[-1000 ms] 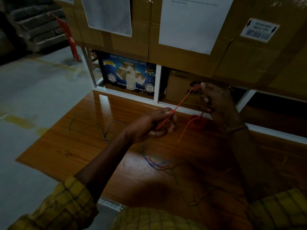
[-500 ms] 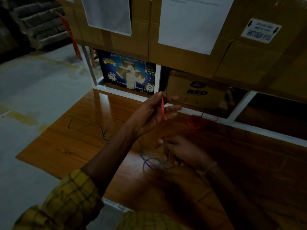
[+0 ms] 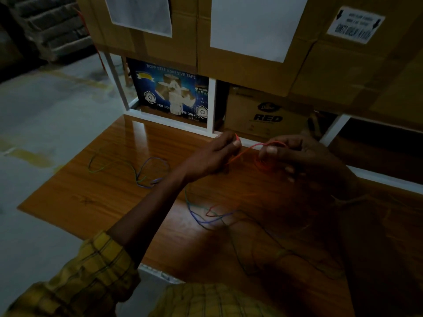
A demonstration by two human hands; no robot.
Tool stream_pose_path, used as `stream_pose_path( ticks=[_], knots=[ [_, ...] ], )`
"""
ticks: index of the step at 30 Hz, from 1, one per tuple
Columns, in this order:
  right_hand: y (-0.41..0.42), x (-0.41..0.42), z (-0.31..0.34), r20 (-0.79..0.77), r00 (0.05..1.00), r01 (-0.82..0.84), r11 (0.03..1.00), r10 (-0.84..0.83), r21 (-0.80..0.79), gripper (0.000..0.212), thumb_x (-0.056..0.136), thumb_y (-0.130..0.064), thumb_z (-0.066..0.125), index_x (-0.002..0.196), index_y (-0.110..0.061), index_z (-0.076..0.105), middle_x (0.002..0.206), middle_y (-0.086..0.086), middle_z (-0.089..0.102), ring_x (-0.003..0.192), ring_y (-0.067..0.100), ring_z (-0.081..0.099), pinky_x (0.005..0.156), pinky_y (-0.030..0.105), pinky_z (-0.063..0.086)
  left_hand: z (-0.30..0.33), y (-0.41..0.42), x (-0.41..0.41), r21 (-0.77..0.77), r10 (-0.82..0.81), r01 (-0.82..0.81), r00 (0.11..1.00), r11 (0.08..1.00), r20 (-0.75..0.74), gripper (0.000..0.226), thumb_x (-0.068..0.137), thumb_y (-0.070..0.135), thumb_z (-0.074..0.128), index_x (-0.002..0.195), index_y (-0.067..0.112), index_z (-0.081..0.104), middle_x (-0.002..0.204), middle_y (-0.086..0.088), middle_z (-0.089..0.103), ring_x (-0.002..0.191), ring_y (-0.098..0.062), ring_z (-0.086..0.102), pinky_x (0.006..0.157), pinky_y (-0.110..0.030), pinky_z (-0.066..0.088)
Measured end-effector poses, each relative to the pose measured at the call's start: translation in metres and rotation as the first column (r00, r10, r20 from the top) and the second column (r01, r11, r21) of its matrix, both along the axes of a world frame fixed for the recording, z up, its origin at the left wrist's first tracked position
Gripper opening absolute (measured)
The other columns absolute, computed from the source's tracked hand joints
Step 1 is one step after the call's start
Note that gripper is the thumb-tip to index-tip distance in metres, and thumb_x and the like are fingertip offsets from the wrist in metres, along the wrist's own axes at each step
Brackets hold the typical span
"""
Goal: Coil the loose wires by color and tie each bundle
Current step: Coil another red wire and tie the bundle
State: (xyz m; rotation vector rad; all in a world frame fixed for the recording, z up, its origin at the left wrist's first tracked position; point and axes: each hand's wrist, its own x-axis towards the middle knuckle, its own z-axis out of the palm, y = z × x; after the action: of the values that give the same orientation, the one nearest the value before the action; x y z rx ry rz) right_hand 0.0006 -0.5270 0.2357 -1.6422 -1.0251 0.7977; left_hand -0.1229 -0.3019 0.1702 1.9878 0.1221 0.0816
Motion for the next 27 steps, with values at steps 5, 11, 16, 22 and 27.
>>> stream_pose_path(
  ticks=[5,11,16,22,27],
  knots=[
    [0.013,0.034,-0.015,-0.021,0.984,0.180,0.977,-0.179,0.112,0.031,0.099,-0.021,0.061,0.105,0.009,0.064,0.054,-0.003,0.047,0.044,0.007,0.038,0.042,0.018,0.033,0.002,-0.004,-0.008,-0.329,-0.137,0.113,0.989,0.938,-0.052,0.039,0.116,0.033,0.032,0.127,0.002,0.053,0.102,-0.018,0.065,0.053,-0.014,0.041,0.047,-0.027,0.028],
    [0.038,0.037,-0.043,0.034,0.941,0.331,0.935,-0.338,0.128,0.014,0.095,-0.028,0.069,0.093,-0.015,0.072,0.069,-0.010,0.066,0.058,0.002,0.055,0.052,0.016,0.042,0.004,-0.011,-0.010,-0.682,-0.312,0.265,0.948,0.682,0.056,0.044,0.117,0.030,0.028,0.140,0.002,0.052,0.106,-0.017,0.060,0.046,-0.004,0.034,0.041,-0.020,0.020],
    [0.045,0.011,-0.084,-0.122,0.947,0.298,0.954,-0.298,-0.027,0.026,0.103,-0.038,0.056,0.099,-0.020,0.073,0.069,-0.002,0.058,0.046,0.006,0.042,0.040,0.020,0.033,0.000,-0.009,-0.002,-0.802,-0.228,0.280,0.956,0.527,0.184,0.045,0.115,0.029,0.032,0.147,0.001,0.048,0.126,-0.018,0.060,0.053,-0.004,0.045,0.048,-0.022,0.020],
    [0.048,-0.047,-0.101,-0.427,0.886,0.124,0.980,-0.181,-0.158,0.033,0.109,-0.034,0.045,0.099,-0.022,0.074,0.075,0.012,0.061,0.041,0.014,0.042,0.039,0.022,0.036,-0.002,-0.008,0.011,-0.905,-0.028,0.179,0.983,0.386,0.183,0.040,0.116,0.022,0.032,0.146,0.000,0.048,0.152,-0.022,0.051,0.083,-0.013,0.068,0.054,-0.015,0.048],
    [0.034,-0.074,-0.096,-0.401,0.914,-0.194,0.932,0.059,-0.305,0.026,0.108,-0.025,0.050,0.129,-0.011,0.050,0.083,0.014,0.068,0.046,0.021,0.058,0.041,0.027,0.048,0.001,-0.001,0.022,-0.893,0.180,0.039,0.975,0.449,0.133,0.040,0.115,0.019,0.038,0.149,-0.002,0.044,0.155,-0.024,0.051,0.119,-0.039,0.070,0.091,-0.043,0.064]
  ],
)
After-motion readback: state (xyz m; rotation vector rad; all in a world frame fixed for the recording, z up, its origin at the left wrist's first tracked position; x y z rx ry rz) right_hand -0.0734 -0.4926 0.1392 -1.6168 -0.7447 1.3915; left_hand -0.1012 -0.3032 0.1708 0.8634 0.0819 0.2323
